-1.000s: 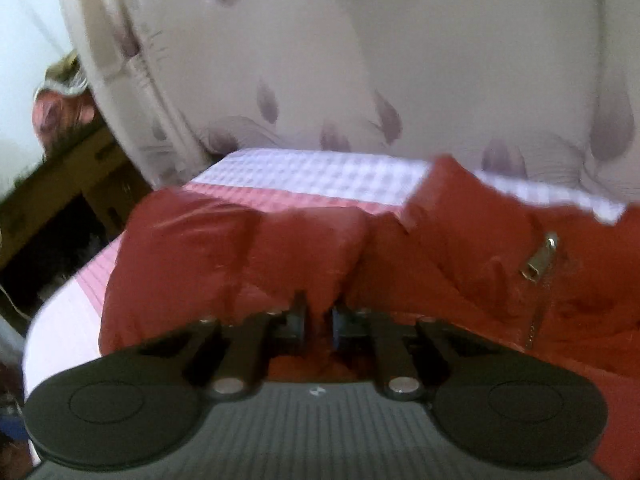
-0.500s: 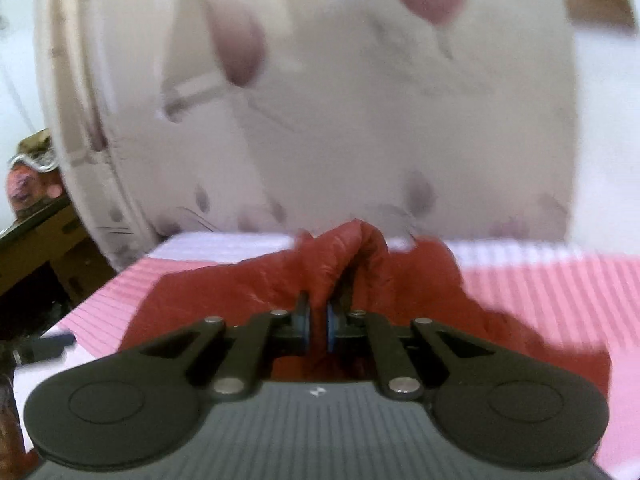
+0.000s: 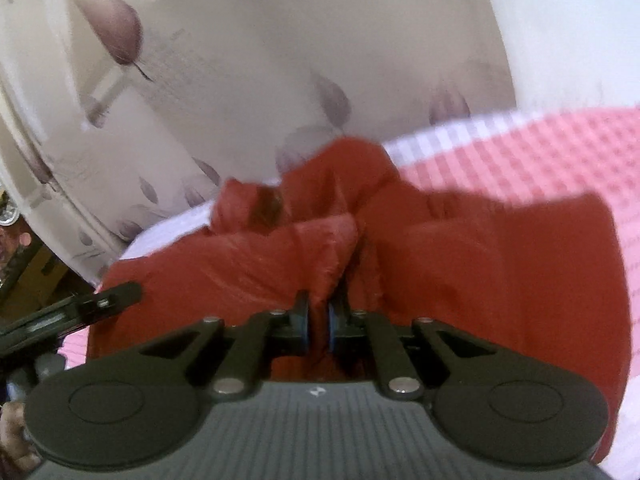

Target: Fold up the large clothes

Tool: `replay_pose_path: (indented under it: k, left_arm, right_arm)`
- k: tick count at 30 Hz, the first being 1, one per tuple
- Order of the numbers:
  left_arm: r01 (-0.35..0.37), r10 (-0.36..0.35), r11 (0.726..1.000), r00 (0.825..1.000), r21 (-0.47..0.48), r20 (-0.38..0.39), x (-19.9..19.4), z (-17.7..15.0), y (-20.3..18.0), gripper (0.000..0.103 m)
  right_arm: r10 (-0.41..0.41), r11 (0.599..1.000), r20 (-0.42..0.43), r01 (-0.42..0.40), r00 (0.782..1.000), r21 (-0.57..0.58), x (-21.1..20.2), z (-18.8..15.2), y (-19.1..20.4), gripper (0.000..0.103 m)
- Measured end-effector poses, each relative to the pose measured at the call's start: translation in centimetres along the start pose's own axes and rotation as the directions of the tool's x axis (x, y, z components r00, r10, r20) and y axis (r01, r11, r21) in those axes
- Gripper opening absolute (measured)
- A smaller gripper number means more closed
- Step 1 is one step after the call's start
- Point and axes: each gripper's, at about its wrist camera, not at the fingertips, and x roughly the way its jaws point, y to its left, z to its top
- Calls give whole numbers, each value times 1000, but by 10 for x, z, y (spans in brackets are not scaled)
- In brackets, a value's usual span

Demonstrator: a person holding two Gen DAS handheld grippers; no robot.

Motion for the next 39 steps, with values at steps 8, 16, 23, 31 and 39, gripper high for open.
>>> replay_pose_path:
  k: [8,16,23,31,39]
  left_arm:
    - [34,-35,999,997,-14,-73,24,-6,14,88]
    - [2,0,999,998,41,-64,28,-13,5,93]
    - [-4,8,998,998,64,-62,27,-15,2,96]
    - [-81,83,990,996,118,-17,1,-4,-15,85]
    - [-64,71,955,997,289,-16,20,-10,-63,76]
  right_arm:
    - [9,996,-67,-3,998,90,29,-22,-22,10]
    - [26,988,38,-31,999,154,-7,-11,-28,15]
    - [28,977,158,7,987,-214,-40,18,55,18]
    - [-146,850,-26,112,989,-514,54,-4,85,17]
    - [-118,883,-35,89,992,-460,59,-9,72,16]
